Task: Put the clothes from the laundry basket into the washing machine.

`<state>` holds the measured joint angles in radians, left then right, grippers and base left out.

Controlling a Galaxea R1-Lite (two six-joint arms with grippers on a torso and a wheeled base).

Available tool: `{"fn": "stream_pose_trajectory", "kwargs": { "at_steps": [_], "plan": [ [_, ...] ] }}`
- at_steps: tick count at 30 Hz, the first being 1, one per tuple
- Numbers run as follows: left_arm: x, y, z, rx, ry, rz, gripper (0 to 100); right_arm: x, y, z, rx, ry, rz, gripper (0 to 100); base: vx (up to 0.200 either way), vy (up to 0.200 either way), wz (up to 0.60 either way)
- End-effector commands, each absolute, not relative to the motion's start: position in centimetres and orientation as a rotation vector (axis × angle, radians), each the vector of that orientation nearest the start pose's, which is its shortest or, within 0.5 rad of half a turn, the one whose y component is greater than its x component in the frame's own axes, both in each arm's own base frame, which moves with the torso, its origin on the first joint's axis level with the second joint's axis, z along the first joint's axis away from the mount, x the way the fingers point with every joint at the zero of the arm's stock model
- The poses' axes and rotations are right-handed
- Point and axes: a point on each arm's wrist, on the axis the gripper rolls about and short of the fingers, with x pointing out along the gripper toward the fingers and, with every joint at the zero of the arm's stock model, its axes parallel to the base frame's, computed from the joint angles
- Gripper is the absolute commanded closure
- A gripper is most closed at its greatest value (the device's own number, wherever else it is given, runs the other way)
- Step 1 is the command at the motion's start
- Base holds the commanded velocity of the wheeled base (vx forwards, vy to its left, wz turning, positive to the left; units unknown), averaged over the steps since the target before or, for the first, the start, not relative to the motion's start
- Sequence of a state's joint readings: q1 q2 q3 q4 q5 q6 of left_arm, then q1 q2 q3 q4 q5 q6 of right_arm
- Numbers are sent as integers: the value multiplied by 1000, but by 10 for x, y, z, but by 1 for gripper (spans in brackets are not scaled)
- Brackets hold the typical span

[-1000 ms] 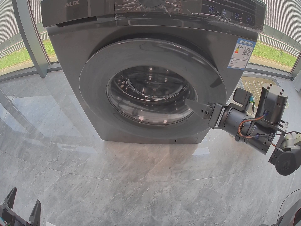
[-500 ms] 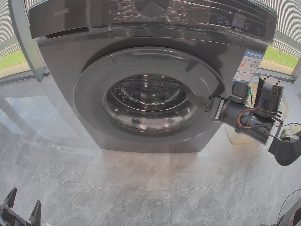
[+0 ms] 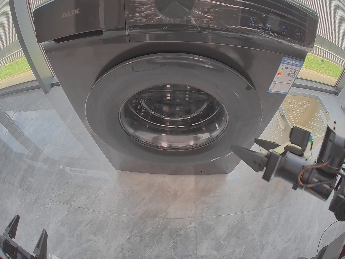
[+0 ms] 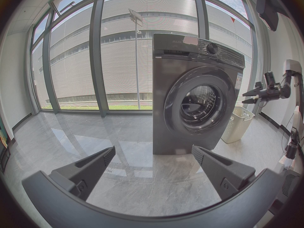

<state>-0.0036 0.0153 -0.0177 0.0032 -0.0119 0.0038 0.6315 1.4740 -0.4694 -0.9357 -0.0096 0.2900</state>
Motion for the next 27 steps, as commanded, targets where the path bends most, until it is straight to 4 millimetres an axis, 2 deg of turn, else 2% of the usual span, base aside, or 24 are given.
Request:
{"fn": "stream_pose_trajectory", "kwargs": {
  "at_steps": [1, 3, 6, 7, 8, 9, 12, 13, 15, 16, 17, 20, 27],
  "plan": [
    [-23, 0, 75, 5, 3, -14, 0, 105, 97, 184, 220, 72, 809, 0, 0, 0, 0],
    [-23, 0, 75, 5, 3, -14, 0, 90, 80, 183, 207, 13, 803, 0, 0, 0, 0],
    [-23, 0, 75, 5, 3, -14, 0, 75, 55, 178, 184, -64, 705, 0, 0, 0, 0],
    [-23, 0, 75, 5, 3, -14, 0, 64, 41, 176, 173, -115, 644, 0, 0, 0, 0],
    [-23, 0, 75, 5, 3, -14, 0, 64, 41, 176, 173, -115, 644, 0, 0, 0, 0],
    [-23, 0, 75, 5, 3, -14, 0, 52, 28, 173, 160, -165, 559, 0, 0, 0, 0],
    [-23, 0, 75, 3, 3, -14, 0, 36, 15, 168, 129, -189, 449, 0, 0, 0, 0],
    [-23, 0, 75, 5, 3, -14, 0, 24, 9, 163, 106, -194, 388, 0, 0, 0, 0],
    [-23, 0, 75, 5, 3, -14, 0, 15, 6, 157, 78, -191, 335, 0, 0, 0, 0],
    [-23, 0, 75, 3, 3, -14, 0, 4, 3, 148, 49, -179, 279, 0, 0, 0, 0],
    [-23, 0, 75, 5, 3, -15, 0, 3, 3, 148, 47, -181, 274, 0, 0, 0, 0],
    [-23, 0, 75, 5, 3, -14, 0, -17, 1, 126, 29, -161, 231, 0, 0, 0, 0],
    [-23, 0, 75, 5, 3, -14, 0, -23, 2, 111, 24, -146, 178, 0, 0, 0, 0]
  ]
}}
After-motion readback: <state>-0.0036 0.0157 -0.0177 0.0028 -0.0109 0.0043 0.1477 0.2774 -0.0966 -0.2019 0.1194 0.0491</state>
